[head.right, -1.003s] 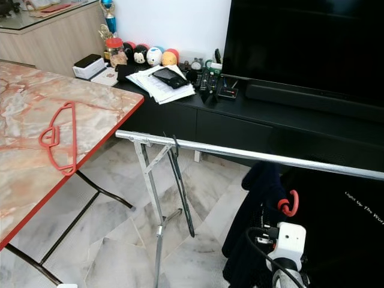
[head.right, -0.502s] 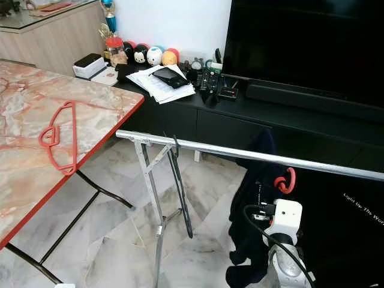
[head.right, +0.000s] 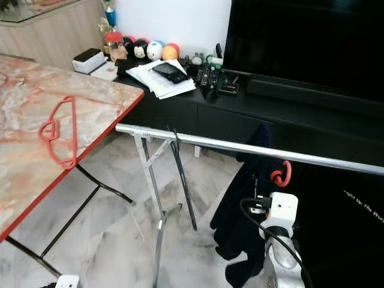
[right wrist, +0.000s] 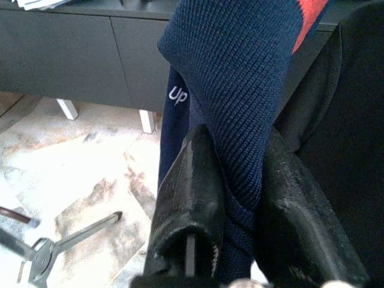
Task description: Hang hanger
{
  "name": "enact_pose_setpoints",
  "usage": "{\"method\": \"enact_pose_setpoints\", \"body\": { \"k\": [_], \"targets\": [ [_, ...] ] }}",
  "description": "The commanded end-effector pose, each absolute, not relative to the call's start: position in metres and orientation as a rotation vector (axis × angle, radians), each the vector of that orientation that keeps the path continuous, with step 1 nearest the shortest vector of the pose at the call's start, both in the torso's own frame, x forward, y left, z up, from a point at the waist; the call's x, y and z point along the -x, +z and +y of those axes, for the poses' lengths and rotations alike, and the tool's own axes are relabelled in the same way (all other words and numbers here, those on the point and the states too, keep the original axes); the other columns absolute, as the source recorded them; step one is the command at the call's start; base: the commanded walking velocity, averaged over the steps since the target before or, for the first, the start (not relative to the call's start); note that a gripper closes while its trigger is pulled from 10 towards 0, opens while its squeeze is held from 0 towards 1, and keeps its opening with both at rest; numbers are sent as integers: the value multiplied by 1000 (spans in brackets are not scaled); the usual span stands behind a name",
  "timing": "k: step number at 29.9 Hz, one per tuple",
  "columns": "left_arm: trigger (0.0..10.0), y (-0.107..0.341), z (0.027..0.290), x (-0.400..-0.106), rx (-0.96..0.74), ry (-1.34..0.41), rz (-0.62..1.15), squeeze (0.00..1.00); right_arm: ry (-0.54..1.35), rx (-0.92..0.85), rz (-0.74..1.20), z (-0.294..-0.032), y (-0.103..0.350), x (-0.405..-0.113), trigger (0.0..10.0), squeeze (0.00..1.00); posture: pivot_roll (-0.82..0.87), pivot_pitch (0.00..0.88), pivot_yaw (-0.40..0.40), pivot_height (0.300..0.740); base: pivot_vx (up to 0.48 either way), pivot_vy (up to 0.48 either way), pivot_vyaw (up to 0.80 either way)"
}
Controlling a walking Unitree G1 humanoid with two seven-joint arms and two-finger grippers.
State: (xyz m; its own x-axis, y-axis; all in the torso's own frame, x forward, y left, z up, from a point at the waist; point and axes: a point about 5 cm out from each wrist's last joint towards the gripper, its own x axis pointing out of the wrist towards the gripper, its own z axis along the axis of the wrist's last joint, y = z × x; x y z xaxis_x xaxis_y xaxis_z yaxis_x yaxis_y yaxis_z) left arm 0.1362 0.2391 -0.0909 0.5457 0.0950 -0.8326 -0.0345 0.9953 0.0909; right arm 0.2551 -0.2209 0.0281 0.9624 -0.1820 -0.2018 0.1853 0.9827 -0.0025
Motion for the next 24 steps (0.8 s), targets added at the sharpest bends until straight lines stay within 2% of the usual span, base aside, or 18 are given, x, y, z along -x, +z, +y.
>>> {"method": "enact_pose_setpoints", "body": {
  "k": [1, 15, 24],
  "targets": [
    [10000, -93, 240, -129, -70, 75, 1020, 0, -186, -16, 169, -220, 36, -260, 10000, 0, -33, 0, -12, 740, -300, 0, 0],
    [10000, -92, 236, -137, -57, 73, 999, 0, -182, -9, 181, -224, 38, -270, 10000, 0, -34, 0, -26, 740, -301, 0, 0],
    [10000, -90, 224, -152, -31, 65, 970, 0, -208, 33, 141, -247, 56, -281, 10000, 0, -73, 0, -55, 740, -303, 0, 0]
  ]
}}
